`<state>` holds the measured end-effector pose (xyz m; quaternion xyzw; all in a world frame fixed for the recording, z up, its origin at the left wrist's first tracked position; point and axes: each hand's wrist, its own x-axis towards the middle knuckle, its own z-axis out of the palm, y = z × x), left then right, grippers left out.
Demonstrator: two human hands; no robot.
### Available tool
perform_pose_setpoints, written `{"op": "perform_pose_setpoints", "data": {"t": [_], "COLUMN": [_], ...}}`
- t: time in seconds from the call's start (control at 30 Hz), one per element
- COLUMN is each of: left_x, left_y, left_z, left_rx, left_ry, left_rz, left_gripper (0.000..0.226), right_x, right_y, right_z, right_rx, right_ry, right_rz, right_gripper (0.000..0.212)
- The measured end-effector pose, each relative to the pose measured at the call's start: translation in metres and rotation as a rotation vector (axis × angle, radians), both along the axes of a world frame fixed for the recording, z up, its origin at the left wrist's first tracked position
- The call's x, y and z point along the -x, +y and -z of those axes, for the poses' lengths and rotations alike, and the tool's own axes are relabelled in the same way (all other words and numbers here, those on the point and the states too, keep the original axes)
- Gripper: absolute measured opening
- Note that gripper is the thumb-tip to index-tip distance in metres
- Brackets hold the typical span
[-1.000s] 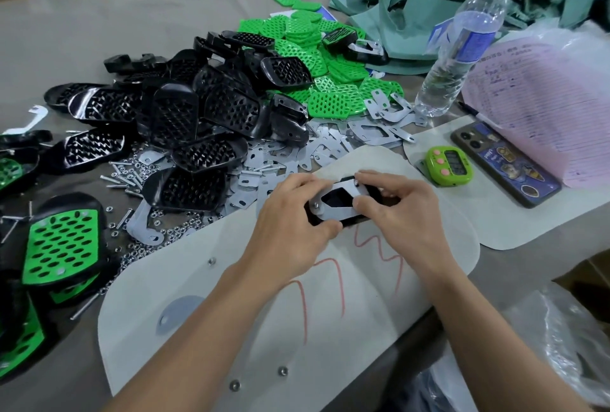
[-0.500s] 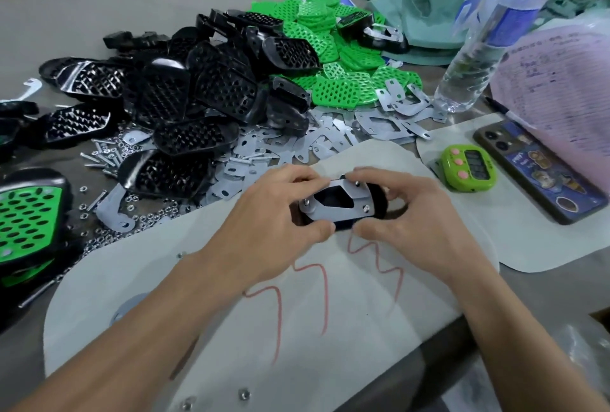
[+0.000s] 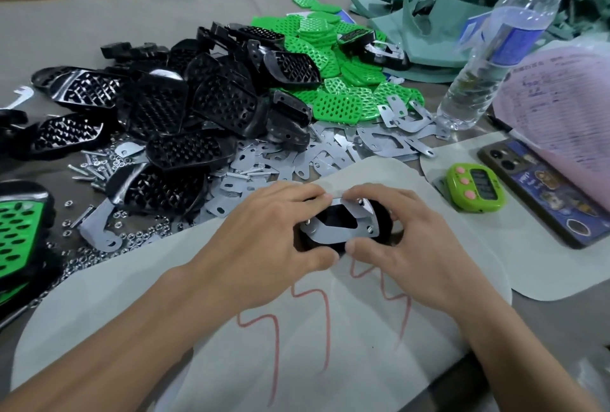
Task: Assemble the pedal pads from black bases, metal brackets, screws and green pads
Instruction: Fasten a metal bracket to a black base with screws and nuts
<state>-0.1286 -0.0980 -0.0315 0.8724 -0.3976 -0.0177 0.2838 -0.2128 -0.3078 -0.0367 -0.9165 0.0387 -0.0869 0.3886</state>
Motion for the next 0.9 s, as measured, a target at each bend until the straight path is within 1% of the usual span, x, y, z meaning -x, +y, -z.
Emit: {"op": "perform_pose_setpoints", "data": {"t": [0.07, 0.17, 0.3, 0.4, 0.47, 0.53, 0.63, 0.73, 0.77, 0.83, 0.9], "left_x": [0.000, 0.005, 0.009, 0.007, 0.007, 0.003, -0.008, -0.014, -0.014, -0.015, -0.020], "left_y": [0.001, -0.001, -0.006, -0.005, -0.004, -0.001, 0.006, 0.006, 0.004, 0.003, 0.007], "left_z": [0.003, 0.006, 0.006, 0.006, 0.006, 0.006, 0.004, 0.008, 0.009, 0.010, 0.011], "left_rx": [0.015, 0.066, 0.027, -0.017, -0.016, 0.038, 0.153, 0.218, 0.235, 0.250, 0.272], "left_ry": [0.015, 0.043, -0.076, -0.145, -0.155, -0.118, 0.031, 0.098, 0.102, 0.134, 0.215], "left_rz": [0.000, -0.043, -0.129, -0.164, -0.164, -0.153, -0.171, -0.207, -0.220, -0.243, -0.231], "left_gripper": [0.073, 0.066, 0.061, 0.062, 0.062, 0.061, 0.055, 0.042, 0.041, 0.042, 0.040], "right_x": [0.000, -0.002, -0.017, -0.026, -0.025, -0.023, -0.024, -0.023, -0.023, -0.022, -0.022], "right_y": [0.002, 0.004, 0.007, 0.010, 0.015, 0.019, 0.020, 0.022, 0.022, 0.022, 0.021], "right_z": [0.004, 0.008, 0.005, 0.002, 0.004, 0.005, 0.004, 0.003, 0.004, 0.006, 0.009], "right_rx": [0.022, -0.003, -0.017, -0.067, 0.004, 0.088, 0.077, 0.098, 0.126, 0.203, 0.254], "right_ry": [-0.044, -0.083, -0.060, -0.086, -0.140, -0.191, -0.181, -0.189, -0.203, -0.246, -0.256], "right_rz": [0.000, 0.013, -0.019, 0.057, 0.111, 0.119, 0.132, 0.123, 0.119, 0.095, 0.070], "right_gripper": [0.060, 0.059, 0.057, 0.049, 0.042, 0.040, 0.042, 0.057, 0.055, 0.039, 0.035]}}
